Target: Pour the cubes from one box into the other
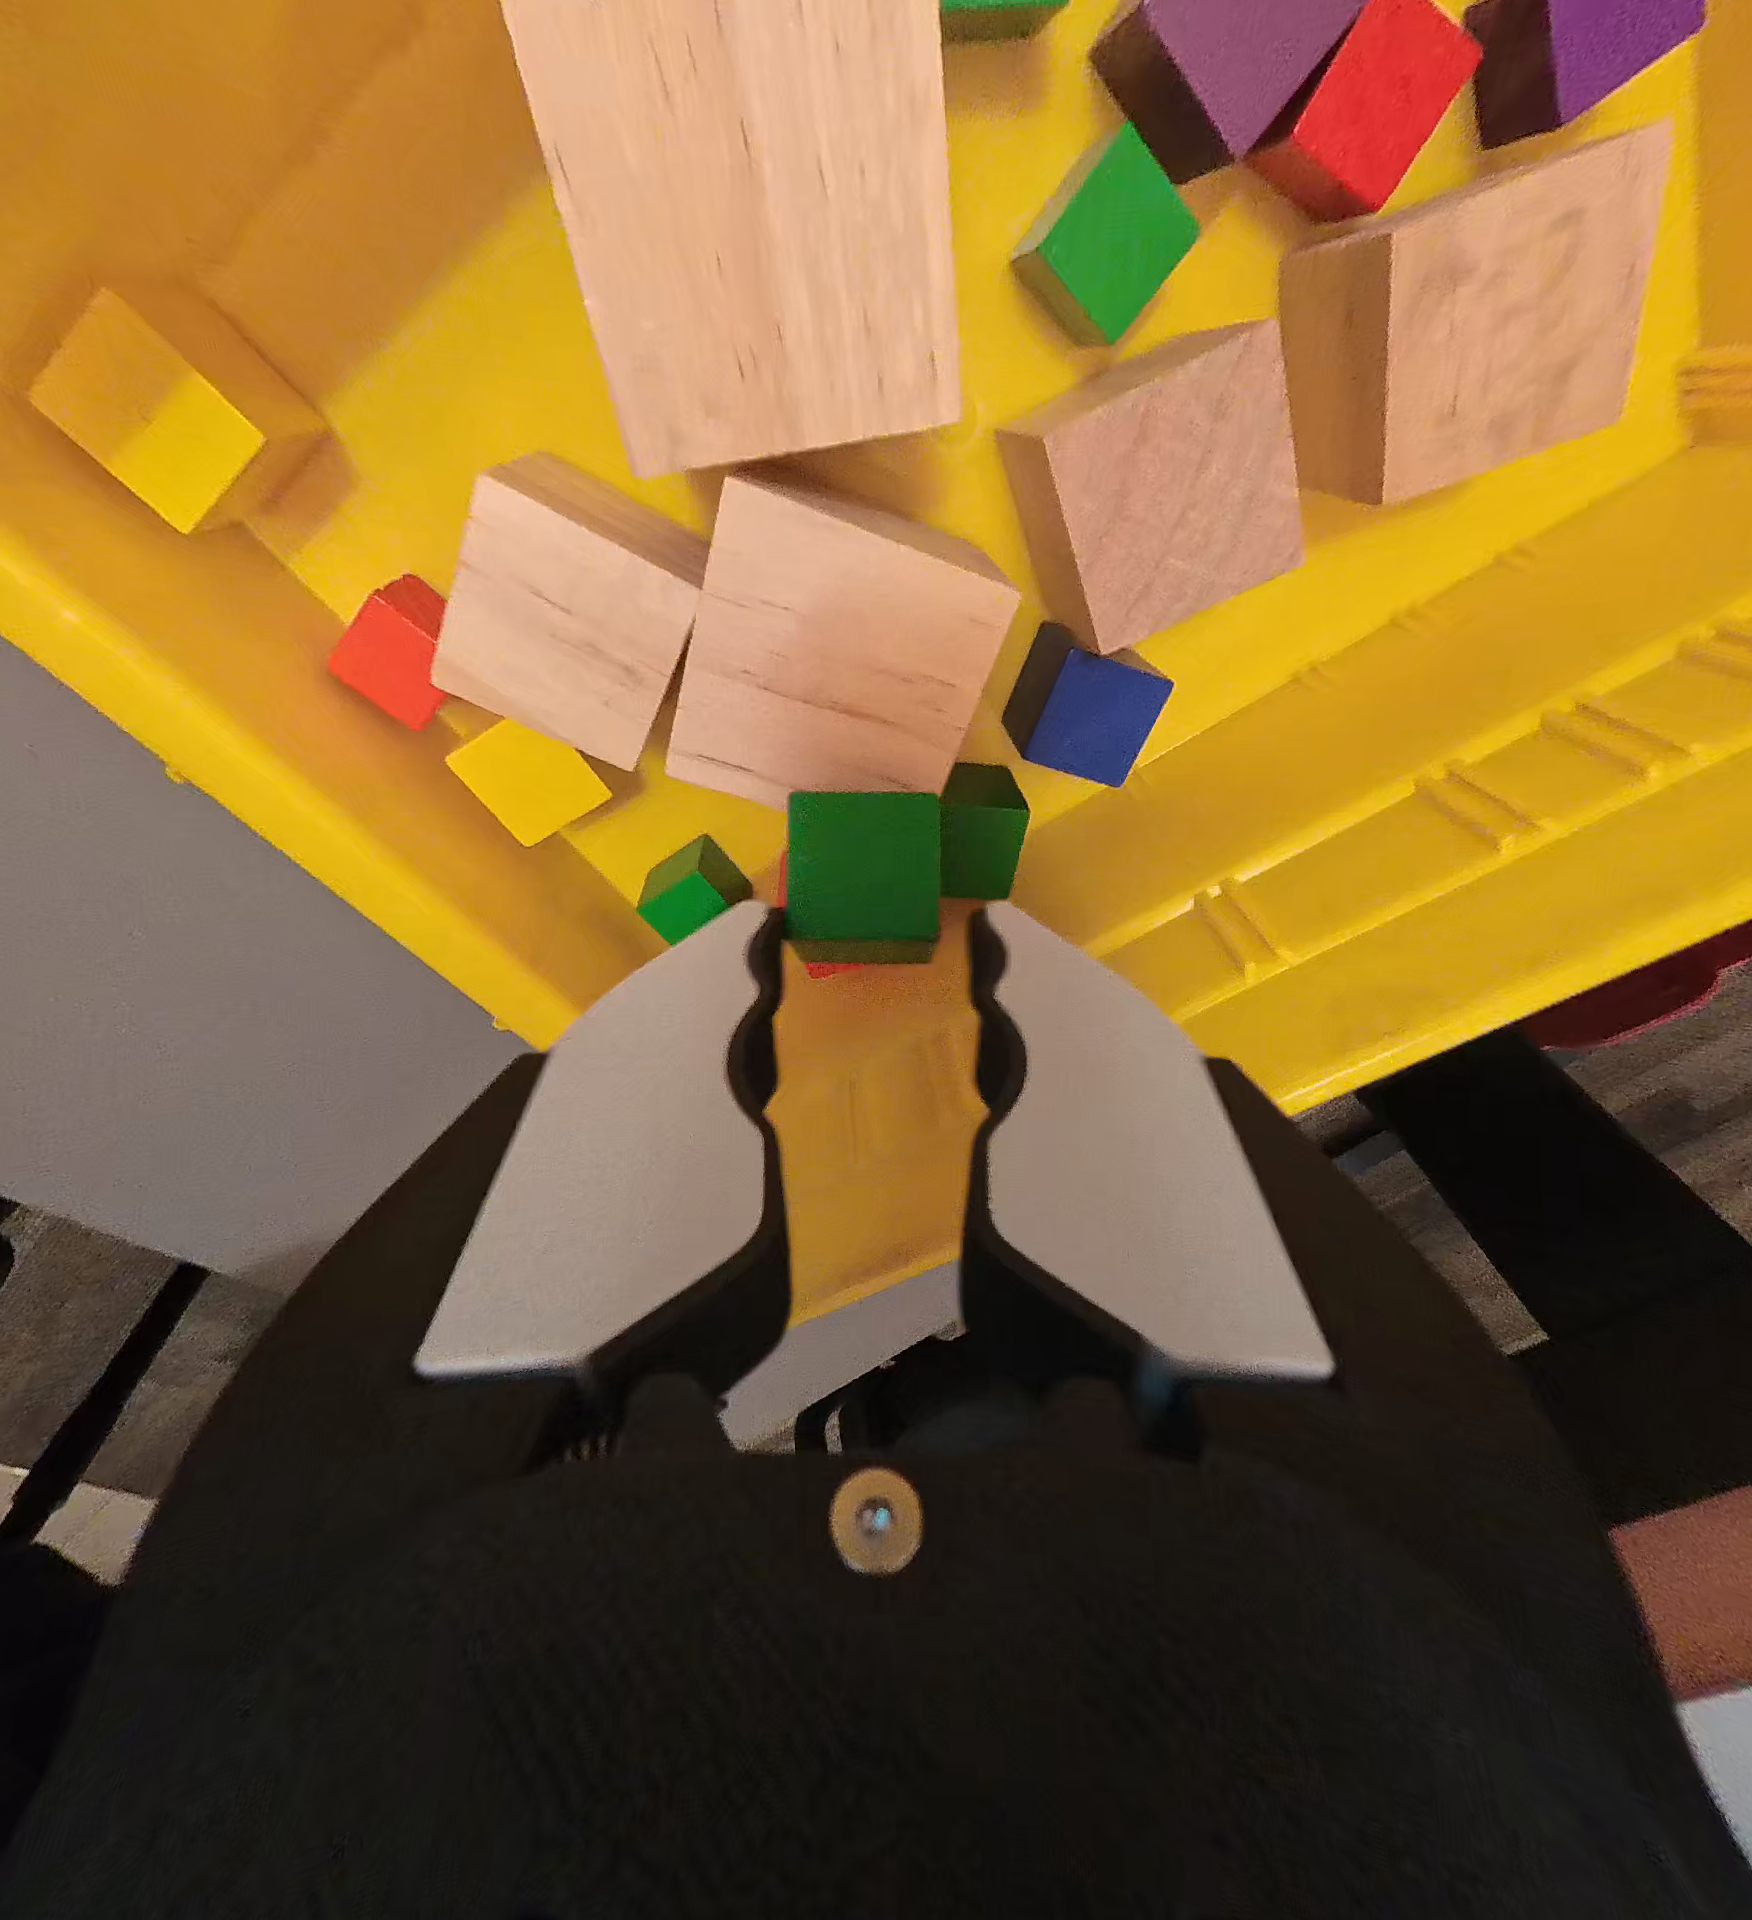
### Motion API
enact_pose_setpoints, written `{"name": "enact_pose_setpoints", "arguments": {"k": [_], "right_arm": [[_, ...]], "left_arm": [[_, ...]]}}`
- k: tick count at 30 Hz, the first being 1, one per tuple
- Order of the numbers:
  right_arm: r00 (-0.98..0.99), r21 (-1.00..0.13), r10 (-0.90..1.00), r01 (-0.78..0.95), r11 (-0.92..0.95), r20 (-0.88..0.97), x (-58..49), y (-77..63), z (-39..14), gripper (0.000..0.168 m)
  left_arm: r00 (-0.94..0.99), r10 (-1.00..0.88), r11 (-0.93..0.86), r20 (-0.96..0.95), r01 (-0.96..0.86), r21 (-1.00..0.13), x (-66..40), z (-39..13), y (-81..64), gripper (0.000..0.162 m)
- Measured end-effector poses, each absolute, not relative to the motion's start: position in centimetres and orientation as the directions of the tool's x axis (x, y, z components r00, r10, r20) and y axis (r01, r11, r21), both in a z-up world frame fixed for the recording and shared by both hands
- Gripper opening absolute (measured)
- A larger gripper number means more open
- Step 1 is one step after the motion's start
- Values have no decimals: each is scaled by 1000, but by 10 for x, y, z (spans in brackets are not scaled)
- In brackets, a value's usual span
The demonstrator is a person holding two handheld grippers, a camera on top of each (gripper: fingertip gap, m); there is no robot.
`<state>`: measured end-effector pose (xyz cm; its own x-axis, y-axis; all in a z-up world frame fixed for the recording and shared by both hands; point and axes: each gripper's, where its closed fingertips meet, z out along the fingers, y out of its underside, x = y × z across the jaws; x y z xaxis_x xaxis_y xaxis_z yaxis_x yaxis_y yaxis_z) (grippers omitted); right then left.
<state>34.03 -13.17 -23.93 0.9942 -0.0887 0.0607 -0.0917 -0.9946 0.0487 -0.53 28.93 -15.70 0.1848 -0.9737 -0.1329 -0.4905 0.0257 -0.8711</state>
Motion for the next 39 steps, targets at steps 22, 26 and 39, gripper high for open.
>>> {"name": "enact_pose_setpoints", "arguments": {"k": [22,26,39], "right_arm": [[692,-606,-717,-607,-515,-85,378,-176,-232,76],[749,-564,-655,-584,-583,-100,367,-163,-252,23],[797,-605,-601,-510,-612,-64,332,-96,-254,7]], "left_arm": [[422,-898,-100,-125,-473,-875,-77,-162,336,48],[477,-863,-102,-166,-487,-867,-102,-161,359,48],[634,-699,-164,-330,-591,-790,-203,-151,505,66]]}}
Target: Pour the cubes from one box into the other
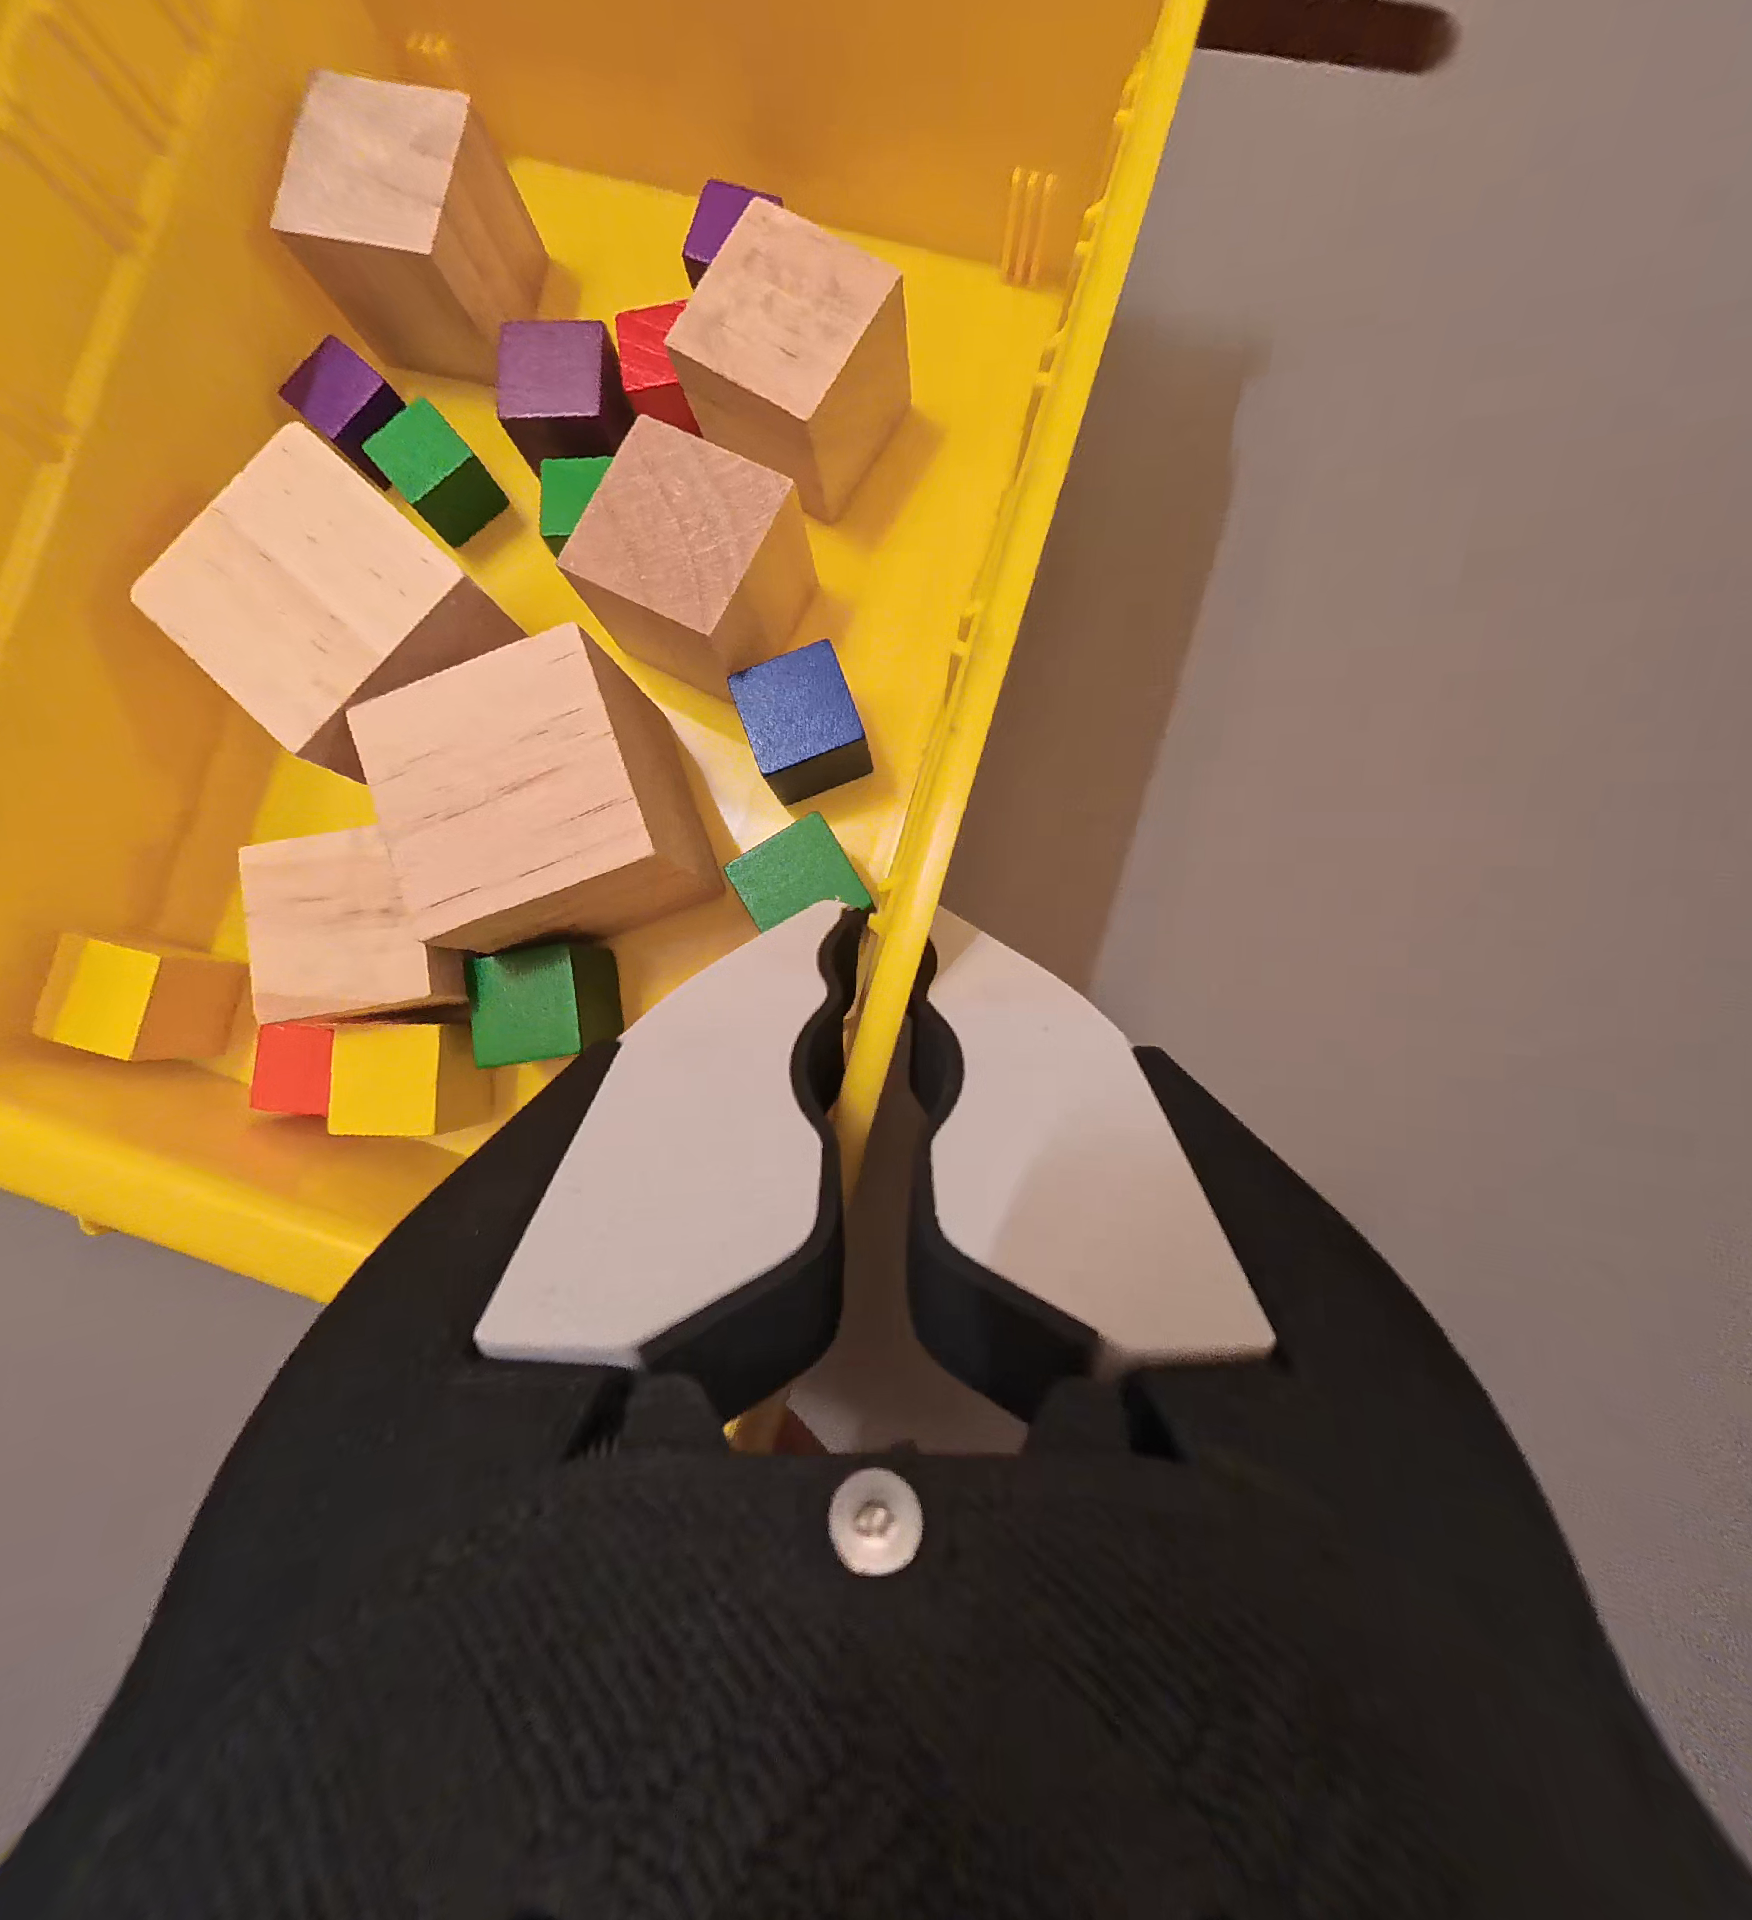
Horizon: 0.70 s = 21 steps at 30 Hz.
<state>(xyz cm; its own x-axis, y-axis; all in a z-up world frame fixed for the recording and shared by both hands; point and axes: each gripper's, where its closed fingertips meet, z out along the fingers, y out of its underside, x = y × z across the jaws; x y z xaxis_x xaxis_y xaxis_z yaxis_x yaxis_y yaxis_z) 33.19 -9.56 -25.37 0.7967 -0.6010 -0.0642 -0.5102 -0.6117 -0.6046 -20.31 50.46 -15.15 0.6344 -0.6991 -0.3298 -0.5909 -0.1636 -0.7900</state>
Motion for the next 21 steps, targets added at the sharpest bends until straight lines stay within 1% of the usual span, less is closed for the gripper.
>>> {"name": "enact_pose_setpoints", "arguments": {"k": [5,7,9,10,12,14,17,19,20,21], "right_arm": [[833,-609,-547,-477,-634,-83,284,-40,-254,8],[849,-610,-524,-453,-650,-73,264,-17,-254,8],[863,-611,-500,-434,-662,-72,245,5,-254,8],[869,-615,-488,-429,-662,-80,235,16,-254,8],[879,-625,-465,-420,-657,-103,214,37,-254,10],[884,-643,-450,-416,-643,-123,194,57,-254,11],[900,-659,-417,-393,-642,-131,168,83,-253,12],[914,-664,-389,-364,-654,-117,156,98,-253,11],[920,-663,-375,-352,-661,-115,151,105,-253,11],[925,-661,-361,-342,-668,-114,146,111,-254,10]], "left_arm": [[550,-793,-191,-262,-634,-750,-195,-179,538,69],[524,-796,-180,-304,-684,-707,-196,-192,556,69],[486,-808,-157,-334,-723,-673,-194,-202,568,64],[460,-832,-159,-312,-735,-659,-190,-209,569,62],[433,-871,-183,-234,-726,-662,-183,-218,570,56],[448,-875,-201,-183,-681,-704,-176,-216,577,53],[480,-865,-233,-147,-643,-730,-173,-215,587,68],[579,-773,-255,-261,-660,-707,-187,-215,613,75],[605,-739,-253,-296,-657,-710,-190,-214,620,65],[602,-749,-262,-276,-652,-712,-188,-218,618,51]]}}
